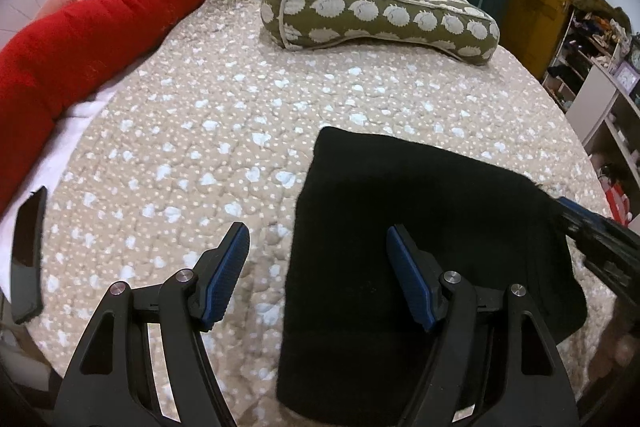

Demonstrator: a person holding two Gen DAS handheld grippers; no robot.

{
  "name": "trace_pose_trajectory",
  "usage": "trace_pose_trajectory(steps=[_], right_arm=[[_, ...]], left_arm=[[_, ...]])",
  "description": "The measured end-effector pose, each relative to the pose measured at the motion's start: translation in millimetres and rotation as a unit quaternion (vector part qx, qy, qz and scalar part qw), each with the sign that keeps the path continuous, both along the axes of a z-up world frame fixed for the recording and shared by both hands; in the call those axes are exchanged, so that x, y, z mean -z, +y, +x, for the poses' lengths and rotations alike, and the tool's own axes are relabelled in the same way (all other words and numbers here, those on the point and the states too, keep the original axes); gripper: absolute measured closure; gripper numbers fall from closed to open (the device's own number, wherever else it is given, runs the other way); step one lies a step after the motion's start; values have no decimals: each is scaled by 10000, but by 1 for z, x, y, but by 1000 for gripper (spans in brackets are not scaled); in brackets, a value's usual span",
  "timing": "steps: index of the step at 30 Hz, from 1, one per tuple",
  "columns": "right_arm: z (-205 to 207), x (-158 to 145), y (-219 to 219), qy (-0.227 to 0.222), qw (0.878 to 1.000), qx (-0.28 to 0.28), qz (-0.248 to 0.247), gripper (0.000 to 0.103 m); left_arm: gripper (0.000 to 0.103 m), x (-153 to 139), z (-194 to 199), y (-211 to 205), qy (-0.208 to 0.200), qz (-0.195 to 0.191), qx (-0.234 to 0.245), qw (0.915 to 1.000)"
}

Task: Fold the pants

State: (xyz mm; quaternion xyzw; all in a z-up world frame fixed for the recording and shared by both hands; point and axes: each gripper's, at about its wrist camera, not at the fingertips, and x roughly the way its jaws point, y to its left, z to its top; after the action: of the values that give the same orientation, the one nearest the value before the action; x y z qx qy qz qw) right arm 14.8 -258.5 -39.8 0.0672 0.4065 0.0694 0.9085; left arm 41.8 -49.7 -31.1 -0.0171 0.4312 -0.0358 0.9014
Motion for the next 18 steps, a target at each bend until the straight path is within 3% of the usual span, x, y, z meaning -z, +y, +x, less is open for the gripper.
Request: trace_pose_trajectory(steps=[3,6,13,17,18], right_arm=[[13,12,-6,145,9998,157,7,75],[10,4,-9,120,9997,194,79,74],[-37,-23,5,-163,9997,-192,72,74],[-54,-5,25,-2,9982,-532,-272,72],[-56,1,27,5,9979,-520,-396,68]], left_arm=[[31,1,2,-5,-50,100,66,9999],[31,1,4,-9,-62,152,96,9998],[31,1,3,-7,-77,108,83,9999],[31,2,2,-8,-76,111,80,9999],[31,1,1,-8,-70,106,84,9999]])
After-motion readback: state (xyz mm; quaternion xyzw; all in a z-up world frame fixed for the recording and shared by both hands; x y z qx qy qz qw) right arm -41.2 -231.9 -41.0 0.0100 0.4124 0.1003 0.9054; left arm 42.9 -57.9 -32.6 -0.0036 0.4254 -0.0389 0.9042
